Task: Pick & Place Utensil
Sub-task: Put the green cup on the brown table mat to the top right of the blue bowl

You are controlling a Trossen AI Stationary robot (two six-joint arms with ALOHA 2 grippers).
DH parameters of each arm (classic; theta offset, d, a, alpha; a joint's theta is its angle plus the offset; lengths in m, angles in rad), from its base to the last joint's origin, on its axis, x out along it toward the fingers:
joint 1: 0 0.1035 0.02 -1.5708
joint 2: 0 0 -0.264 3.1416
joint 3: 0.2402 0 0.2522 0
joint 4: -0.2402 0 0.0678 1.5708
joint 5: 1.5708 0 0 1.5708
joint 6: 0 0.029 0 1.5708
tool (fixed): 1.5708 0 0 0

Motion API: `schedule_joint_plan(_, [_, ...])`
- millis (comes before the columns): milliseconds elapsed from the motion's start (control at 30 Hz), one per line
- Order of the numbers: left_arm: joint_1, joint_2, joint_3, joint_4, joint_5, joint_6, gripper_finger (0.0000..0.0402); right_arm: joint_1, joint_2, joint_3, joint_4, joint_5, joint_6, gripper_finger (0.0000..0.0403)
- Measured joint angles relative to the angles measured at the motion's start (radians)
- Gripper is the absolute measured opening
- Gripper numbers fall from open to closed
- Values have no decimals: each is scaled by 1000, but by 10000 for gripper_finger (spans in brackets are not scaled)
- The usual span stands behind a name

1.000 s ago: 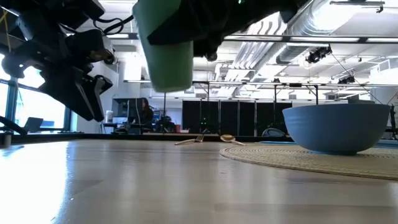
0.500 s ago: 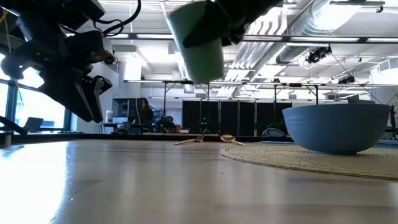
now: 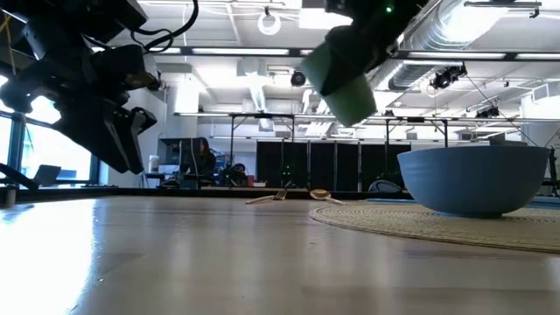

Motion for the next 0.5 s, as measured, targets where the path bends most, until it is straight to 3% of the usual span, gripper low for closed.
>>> schedule_joint_plan(233, [0,0,0,0,0,0,115,-33,-85,-3,-437,151,360,339])
schedule_joint_plan(333, [0,0,0,1,0,0,115,-37,-146,-63,-496,184,472,339])
schedule_joint_plan(500, [0,0,0,8,-17,0,115,-56,-295,-257,-444,154,578,339])
